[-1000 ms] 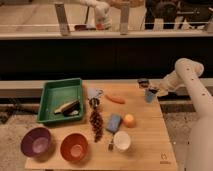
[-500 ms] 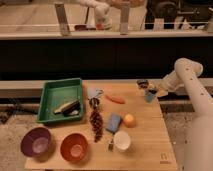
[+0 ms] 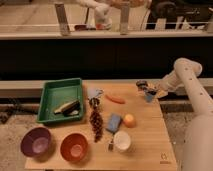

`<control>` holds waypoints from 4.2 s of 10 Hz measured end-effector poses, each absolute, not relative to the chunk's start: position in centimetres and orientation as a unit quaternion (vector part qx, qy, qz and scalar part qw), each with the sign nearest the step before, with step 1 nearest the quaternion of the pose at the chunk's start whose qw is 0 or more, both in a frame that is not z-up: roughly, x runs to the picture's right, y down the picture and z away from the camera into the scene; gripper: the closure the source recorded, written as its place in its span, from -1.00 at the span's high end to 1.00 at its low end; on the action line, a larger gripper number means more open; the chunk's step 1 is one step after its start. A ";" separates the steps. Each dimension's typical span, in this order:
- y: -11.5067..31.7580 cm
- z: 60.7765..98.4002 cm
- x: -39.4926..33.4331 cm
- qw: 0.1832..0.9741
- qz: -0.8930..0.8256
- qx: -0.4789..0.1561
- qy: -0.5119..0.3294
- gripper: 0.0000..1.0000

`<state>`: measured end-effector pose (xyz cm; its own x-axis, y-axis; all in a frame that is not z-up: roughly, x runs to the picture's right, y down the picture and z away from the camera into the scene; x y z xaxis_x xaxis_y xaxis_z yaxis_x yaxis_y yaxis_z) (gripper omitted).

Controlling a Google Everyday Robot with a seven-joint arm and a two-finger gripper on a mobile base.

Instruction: Place brush in plastic cup

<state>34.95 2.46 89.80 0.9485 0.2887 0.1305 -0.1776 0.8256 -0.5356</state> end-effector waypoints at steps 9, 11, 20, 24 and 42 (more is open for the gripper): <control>2.7 90.2 34.4 0.949 0.117 -0.277 -0.093 0.60; 2.7 90.2 34.4 0.949 0.116 -0.277 -0.092 0.60; 2.2 89.3 33.6 0.959 0.084 -0.256 -0.083 0.60; 2.2 89.3 33.6 0.959 0.084 -0.256 -0.084 0.60; 2.3 89.4 33.6 0.959 0.085 -0.257 -0.084 0.60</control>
